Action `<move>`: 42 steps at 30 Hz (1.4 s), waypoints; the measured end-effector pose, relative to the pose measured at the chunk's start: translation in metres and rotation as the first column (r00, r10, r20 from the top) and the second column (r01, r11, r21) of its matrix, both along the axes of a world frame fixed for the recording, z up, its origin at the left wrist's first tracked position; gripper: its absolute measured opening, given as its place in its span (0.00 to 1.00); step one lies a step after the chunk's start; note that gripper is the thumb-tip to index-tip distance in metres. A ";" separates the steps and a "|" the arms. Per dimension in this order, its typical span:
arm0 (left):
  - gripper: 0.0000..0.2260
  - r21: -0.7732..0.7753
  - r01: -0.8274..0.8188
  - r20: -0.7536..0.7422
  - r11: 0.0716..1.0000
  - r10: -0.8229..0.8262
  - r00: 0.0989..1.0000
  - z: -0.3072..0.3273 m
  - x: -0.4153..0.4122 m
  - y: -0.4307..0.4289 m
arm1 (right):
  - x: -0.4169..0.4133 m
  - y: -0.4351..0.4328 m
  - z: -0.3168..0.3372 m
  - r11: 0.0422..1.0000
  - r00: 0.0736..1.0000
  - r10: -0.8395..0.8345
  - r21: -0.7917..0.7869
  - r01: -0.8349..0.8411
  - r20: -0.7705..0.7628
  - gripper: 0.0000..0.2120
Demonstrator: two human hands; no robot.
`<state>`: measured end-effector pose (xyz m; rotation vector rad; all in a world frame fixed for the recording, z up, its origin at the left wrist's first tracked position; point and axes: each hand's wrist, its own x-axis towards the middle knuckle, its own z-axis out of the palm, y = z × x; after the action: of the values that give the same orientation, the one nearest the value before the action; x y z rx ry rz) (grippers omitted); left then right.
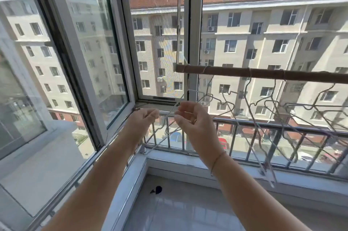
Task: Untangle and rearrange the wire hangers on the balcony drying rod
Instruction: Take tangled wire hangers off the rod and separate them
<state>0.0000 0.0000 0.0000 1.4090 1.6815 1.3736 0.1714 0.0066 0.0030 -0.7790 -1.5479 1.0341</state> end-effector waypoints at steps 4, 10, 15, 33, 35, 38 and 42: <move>0.14 -0.106 0.148 0.056 0.983 -0.142 0.988 0.004 -0.016 0.026 | -0.041 0.013 0.011 0.995 0.992 -0.087 -0.055 0.082 -0.089 0.16; 0.15 -0.119 0.337 0.124 0.934 -0.323 0.938 0.008 -0.023 0.061 | -0.072 0.024 -0.002 0.949 0.950 -0.297 -0.144 0.281 -0.100 0.17; 0.12 -0.112 0.502 0.183 0.857 -0.479 0.858 0.006 -0.020 0.084 | -0.076 0.020 -0.013 0.945 0.951 -0.301 -0.155 0.288 -0.068 0.17; 0.04 0.019 0.382 0.478 0.924 -0.344 0.808 0.014 0.002 0.114 | -0.075 0.020 -0.039 0.912 0.920 -0.367 -0.139 0.385 0.137 0.05; 0.04 0.020 0.321 0.504 0.947 -0.287 0.815 0.017 -0.001 0.120 | -0.078 0.023 -0.040 0.914 0.918 -0.359 -0.136 0.382 0.166 0.07; 0.04 0.020 0.282 0.509 0.959 -0.253 0.823 0.014 -0.010 0.124 | -0.081 0.024 -0.044 0.918 0.915 -0.334 -0.142 0.370 0.227 0.13; 0.05 0.005 0.257 0.533 0.966 -0.220 0.817 0.003 -0.023 0.121 | -0.087 0.025 -0.057 0.920 0.913 -0.290 -0.180 0.348 0.286 0.16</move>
<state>-0.0229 0.1215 0.0028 1.0268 1.1340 1.3831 0.0847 0.0320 -0.0541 -1.3247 -1.4607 0.8978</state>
